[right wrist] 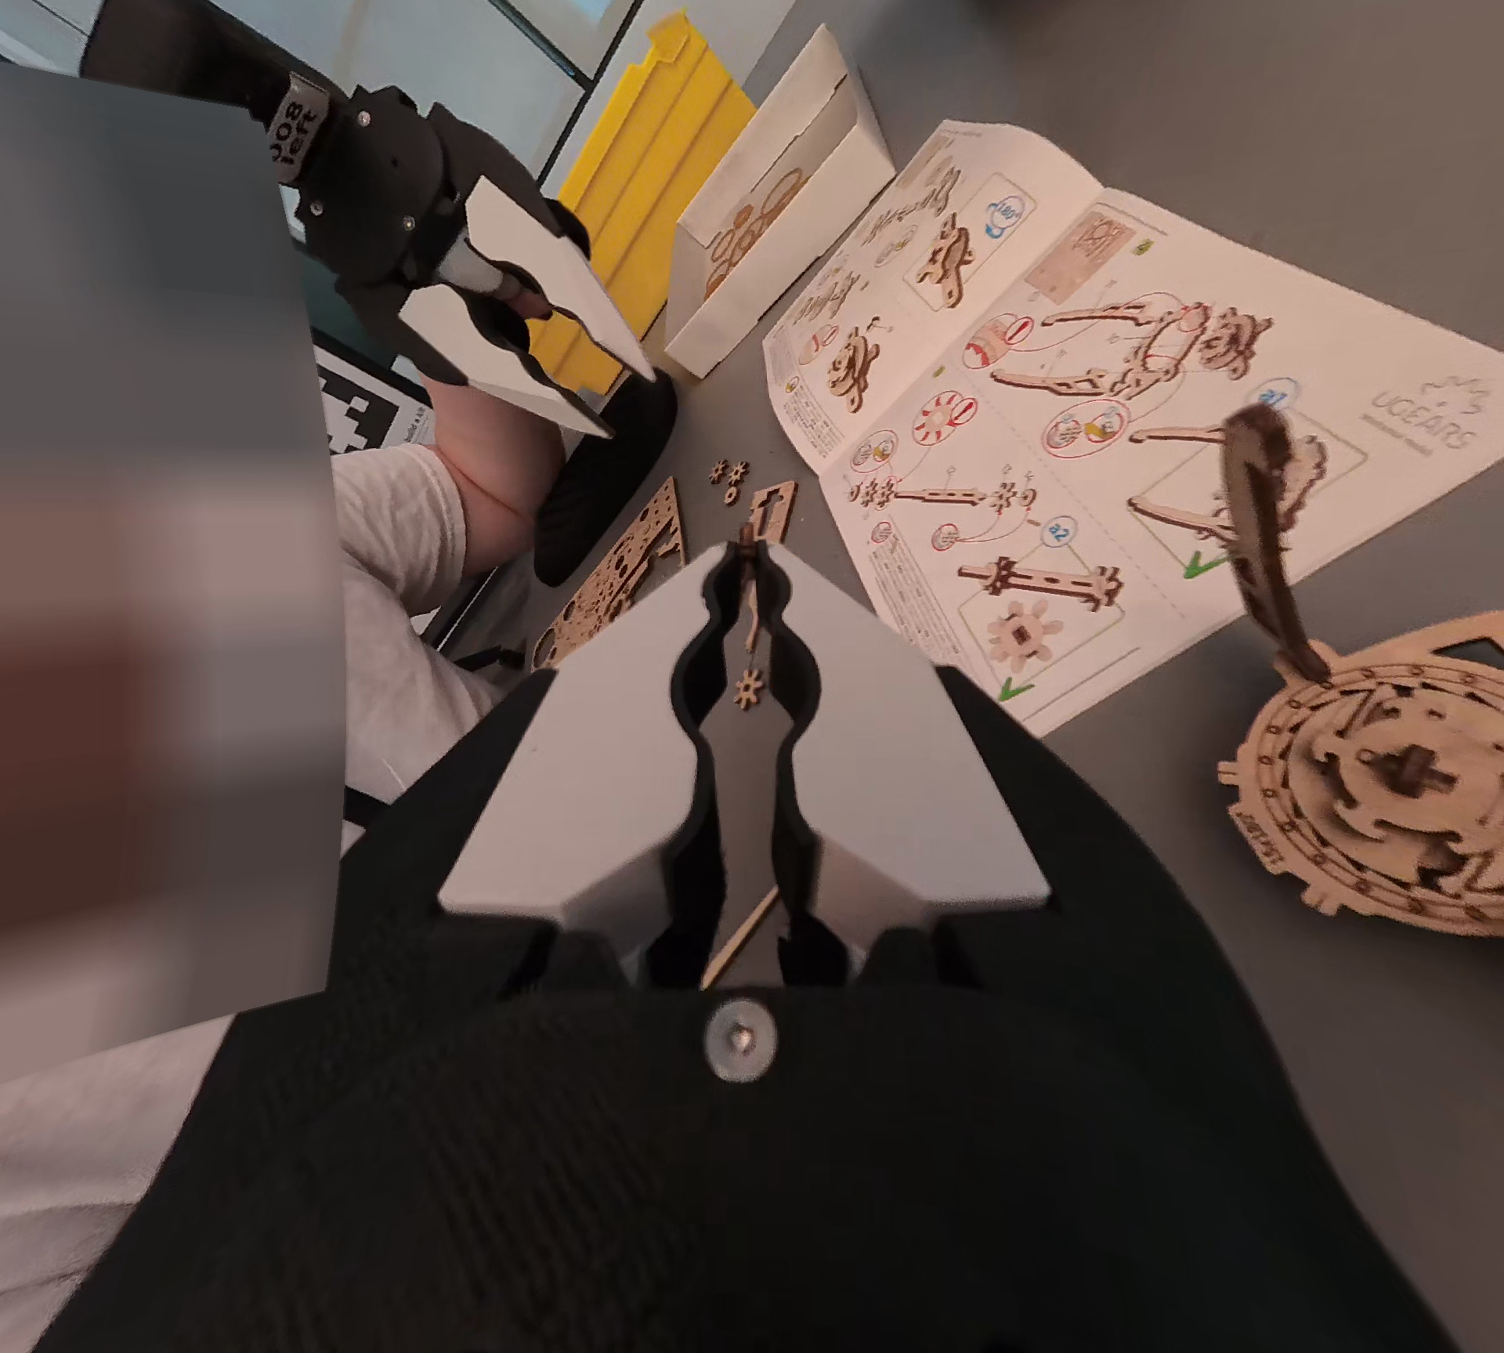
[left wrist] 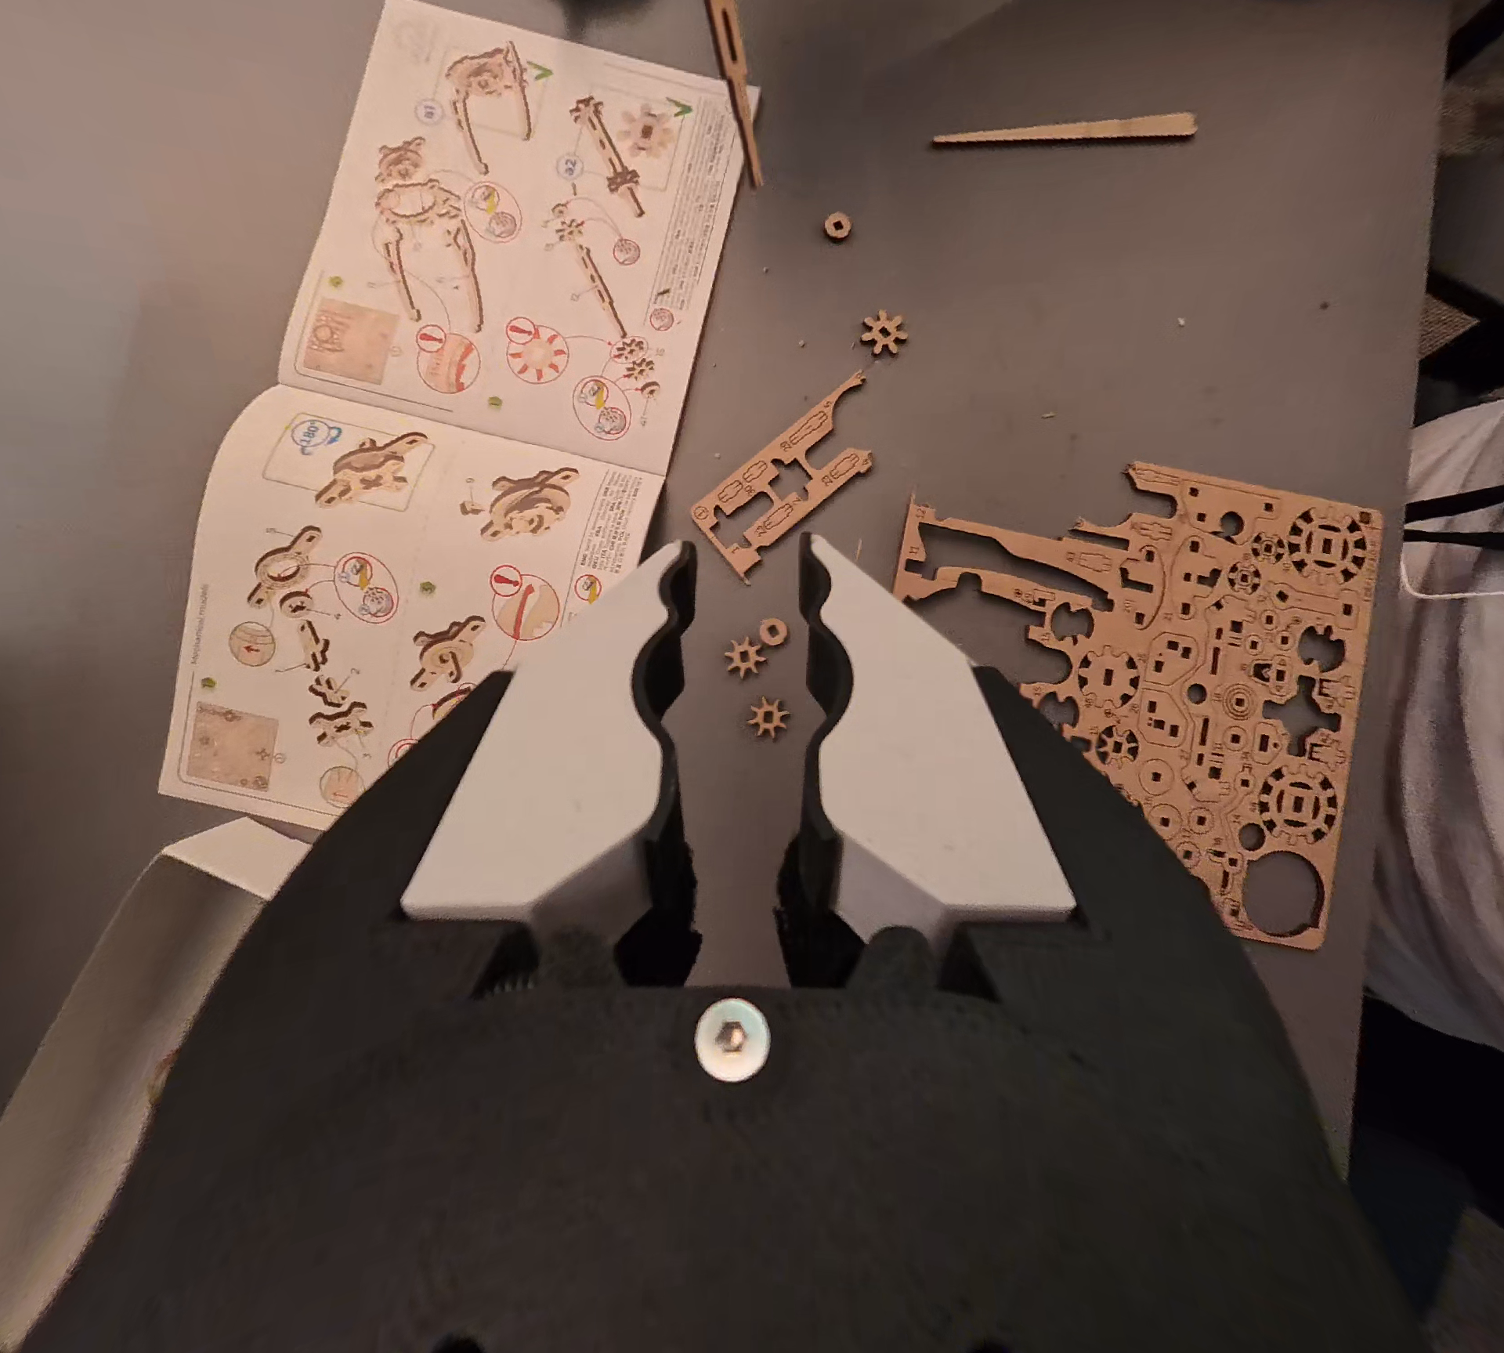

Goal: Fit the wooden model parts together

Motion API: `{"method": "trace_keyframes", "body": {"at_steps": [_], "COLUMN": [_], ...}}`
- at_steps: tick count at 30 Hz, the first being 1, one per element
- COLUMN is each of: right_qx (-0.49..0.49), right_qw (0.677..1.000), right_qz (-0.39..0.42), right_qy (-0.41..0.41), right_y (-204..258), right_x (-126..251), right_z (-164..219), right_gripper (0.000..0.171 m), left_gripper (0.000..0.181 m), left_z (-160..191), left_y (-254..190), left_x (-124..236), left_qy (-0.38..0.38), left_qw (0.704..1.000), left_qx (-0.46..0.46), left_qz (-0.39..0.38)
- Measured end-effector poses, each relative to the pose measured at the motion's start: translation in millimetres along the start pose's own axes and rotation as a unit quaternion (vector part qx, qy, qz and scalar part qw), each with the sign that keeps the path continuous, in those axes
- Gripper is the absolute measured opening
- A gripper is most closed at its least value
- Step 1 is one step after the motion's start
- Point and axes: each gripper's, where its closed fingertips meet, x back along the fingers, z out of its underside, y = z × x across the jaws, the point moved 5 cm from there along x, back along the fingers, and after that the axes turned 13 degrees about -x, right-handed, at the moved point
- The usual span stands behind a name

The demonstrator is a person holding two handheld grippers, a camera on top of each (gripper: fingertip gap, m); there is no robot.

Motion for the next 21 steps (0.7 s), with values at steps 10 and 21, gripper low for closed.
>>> {"method": "trace_keyframes", "body": {"at_steps": [10,21], "right_qx": [0.049,0.037], "right_qw": [0.994,0.997], "right_qz": [0.048,0.019], "right_qy": [-0.081,-0.067], "right_y": [-4.3,-1.6], "right_x": [21.5,19.4], "right_z": [-18.7,-16.0], "right_gripper": [0.001,0.001], "left_gripper": [0.023,0.021], "left_z": [2.2,5.9], "left_y": [9.0,12.4], "left_x": [6.5,-0.8], "left_qy": [-0.008,0.000], "left_qw": [1.000,1.000], "left_qx": [0.012,0.018], "left_qz": [-0.019,-0.022]}}
